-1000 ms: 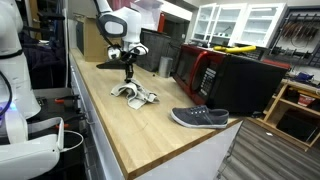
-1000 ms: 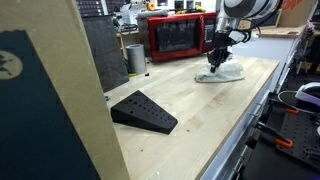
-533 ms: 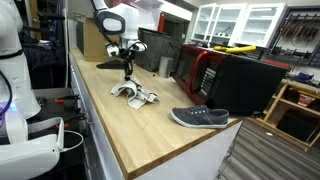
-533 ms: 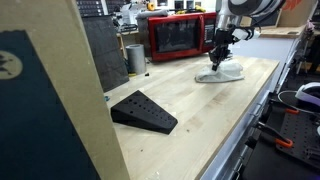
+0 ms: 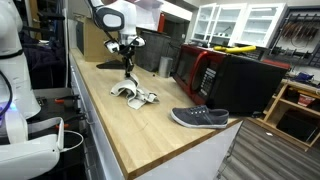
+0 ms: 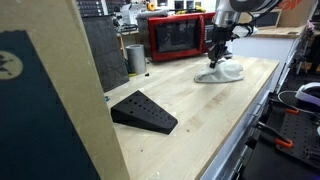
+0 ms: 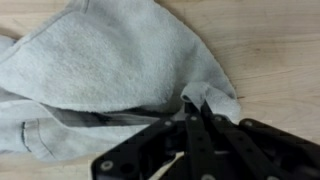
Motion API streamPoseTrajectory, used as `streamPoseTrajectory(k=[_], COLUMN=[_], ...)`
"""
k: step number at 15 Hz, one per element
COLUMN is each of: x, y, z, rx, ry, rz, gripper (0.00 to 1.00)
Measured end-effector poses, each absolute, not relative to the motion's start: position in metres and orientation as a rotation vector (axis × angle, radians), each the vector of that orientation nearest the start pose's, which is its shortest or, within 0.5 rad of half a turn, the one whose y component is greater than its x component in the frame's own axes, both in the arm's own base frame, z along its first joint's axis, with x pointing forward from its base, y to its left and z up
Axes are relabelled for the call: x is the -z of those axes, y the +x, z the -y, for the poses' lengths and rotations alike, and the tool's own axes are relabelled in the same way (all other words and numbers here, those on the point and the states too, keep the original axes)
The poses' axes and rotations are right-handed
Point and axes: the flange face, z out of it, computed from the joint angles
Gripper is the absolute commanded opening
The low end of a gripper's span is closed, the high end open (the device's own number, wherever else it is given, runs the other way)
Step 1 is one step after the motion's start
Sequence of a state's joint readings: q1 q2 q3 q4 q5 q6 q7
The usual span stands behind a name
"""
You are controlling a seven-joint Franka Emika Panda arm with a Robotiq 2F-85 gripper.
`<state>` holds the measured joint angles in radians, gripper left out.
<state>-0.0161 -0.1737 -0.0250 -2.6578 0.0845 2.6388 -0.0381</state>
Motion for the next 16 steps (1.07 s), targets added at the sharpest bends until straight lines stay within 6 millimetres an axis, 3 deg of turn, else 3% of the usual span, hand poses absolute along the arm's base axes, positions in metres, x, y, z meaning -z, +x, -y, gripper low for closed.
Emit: streamPoseTrajectory(k=[11,16], x=[-0.343,-0.351], y=[0.444,0.459], z=[0.008,-0.005], rx=[0.386,0.422], ry=[-3.131,-3.198], rz=[0.01,0.216], gripper=[0.01,0.01])
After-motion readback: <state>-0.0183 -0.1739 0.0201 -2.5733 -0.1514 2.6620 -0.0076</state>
